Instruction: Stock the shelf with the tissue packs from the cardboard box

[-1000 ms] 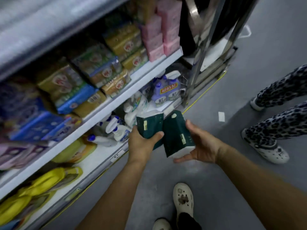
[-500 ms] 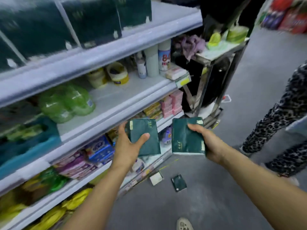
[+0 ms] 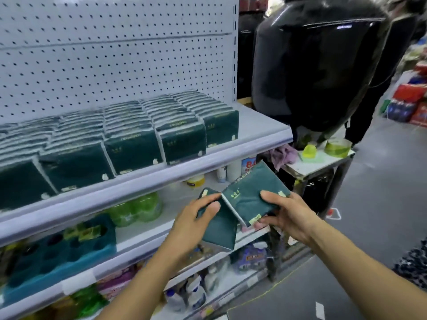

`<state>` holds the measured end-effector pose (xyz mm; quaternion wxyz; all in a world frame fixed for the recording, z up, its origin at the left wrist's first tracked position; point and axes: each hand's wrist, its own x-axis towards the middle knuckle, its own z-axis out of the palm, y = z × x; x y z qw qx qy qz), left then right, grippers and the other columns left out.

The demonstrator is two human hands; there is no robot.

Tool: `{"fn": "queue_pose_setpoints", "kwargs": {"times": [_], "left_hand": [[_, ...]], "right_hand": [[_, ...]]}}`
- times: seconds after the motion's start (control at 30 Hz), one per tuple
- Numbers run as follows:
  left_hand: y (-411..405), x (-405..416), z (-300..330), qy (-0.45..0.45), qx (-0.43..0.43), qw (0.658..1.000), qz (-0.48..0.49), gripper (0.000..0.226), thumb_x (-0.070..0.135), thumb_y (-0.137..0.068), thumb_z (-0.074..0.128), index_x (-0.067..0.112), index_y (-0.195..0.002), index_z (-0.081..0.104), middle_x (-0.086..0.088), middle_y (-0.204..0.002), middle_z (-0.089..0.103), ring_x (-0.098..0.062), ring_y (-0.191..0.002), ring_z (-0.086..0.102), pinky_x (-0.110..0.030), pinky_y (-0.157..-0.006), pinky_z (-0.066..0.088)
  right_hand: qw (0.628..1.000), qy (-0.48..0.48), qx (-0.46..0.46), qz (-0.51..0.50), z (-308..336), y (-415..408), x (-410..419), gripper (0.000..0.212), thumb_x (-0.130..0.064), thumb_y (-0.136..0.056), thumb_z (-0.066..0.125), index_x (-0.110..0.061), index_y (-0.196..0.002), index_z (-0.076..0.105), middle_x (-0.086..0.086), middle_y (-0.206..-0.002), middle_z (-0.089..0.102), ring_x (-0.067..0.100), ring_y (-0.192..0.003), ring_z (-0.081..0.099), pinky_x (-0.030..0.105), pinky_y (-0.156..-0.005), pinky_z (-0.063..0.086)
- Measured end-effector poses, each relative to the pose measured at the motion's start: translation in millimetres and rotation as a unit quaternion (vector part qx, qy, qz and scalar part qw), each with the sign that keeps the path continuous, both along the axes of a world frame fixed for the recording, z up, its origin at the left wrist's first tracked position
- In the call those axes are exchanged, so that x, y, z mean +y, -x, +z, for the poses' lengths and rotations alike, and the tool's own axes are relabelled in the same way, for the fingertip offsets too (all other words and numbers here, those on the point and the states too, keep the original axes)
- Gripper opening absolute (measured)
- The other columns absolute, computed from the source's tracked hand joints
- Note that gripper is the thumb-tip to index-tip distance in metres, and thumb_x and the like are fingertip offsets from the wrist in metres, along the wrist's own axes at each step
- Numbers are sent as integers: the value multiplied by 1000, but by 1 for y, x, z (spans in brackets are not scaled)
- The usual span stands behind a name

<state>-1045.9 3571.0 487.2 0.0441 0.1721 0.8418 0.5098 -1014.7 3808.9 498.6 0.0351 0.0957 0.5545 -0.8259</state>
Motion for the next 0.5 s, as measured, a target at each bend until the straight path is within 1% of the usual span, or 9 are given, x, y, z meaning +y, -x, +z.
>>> {"fn": "queue_pose_setpoints", "kwargs": {"times": [0.03,0.1,0.13,0.17,0.23,0.33,0.4,0.47,0.5], "left_hand": [[4,5,8,-23,-2,1000,1,30,68,-87,52,57,-112,63,20,-122,64,-1,-114,58,-36,-101,47],[13,15,22,-29,9,999,18,49,82,-74,51,54,-112,64,22,-122,63,2,-113,57,-36,-102,46],[18,19,28,-24,16,999,28,52,85,-69,53,54,-110,64,21,-121,62,1,-111,58,-35,-100,47],[22,23,33,-21,18,999,36,52,84,-66,57,52,-107,65,18,-119,63,0,-108,59,-35,-97,49],[29,28,42,-20,16,998,53,41,74,-69,66,47,-100,67,12,-111,66,-5,-101,62,-35,-90,52],[40,31,51,8,36,995,93,22,58,-79,70,43,-95,67,7,-102,62,-5,-92,59,-30,-81,50],[49,31,55,31,46,992,115,28,64,-77,67,42,-94,66,7,-101,61,-6,-92,59,-34,-83,51],[57,29,60,40,54,989,128,42,76,-69,60,44,-95,65,9,-102,62,-7,-94,59,-37,-84,52],[59,27,62,41,57,988,138,46,80,-67,56,45,-94,65,10,-104,63,-6,-95,59,-37,-85,51]], "right_hand": [[1000,2,13,11,6,8,5,54,-18,-57,87,-5,-105,66,16,-98,73,31,-83,70,44,-64,59],[998,-2,37,53,18,23,12,80,-26,-42,97,-6,-112,65,17,-107,71,31,-92,70,46,-69,61],[996,-13,44,78,24,31,15,81,-27,-44,97,-7,-114,64,16,-111,70,30,-95,69,43,-69,61],[993,-36,51,103,30,38,18,72,-23,-52,94,-8,-115,63,15,-113,70,29,-96,69,41,-69,60],[981,-109,70,147,42,53,23,53,-16,-67,85,-11,-115,63,11,-114,70,27,-99,69,40,-75,58],[960,-200,116,158,60,81,30,58,-22,-66,87,-13,-118,63,6,-113,71,26,-104,68,47,-92,53],[947,-239,143,161,74,101,32,52,-19,-69,86,-11,-116,64,4,-110,72,24,-103,68,45,-93,53],[927,-294,164,163,88,121,34,37,-12,-75,80,-10,-110,68,4,-104,74,23,-98,70,39,-86,56],[926,-300,174,152,94,131,36,33,-10,-76,79,-8,-107,69,5,-102,74,22,-94,70,34,-80,58]]}}
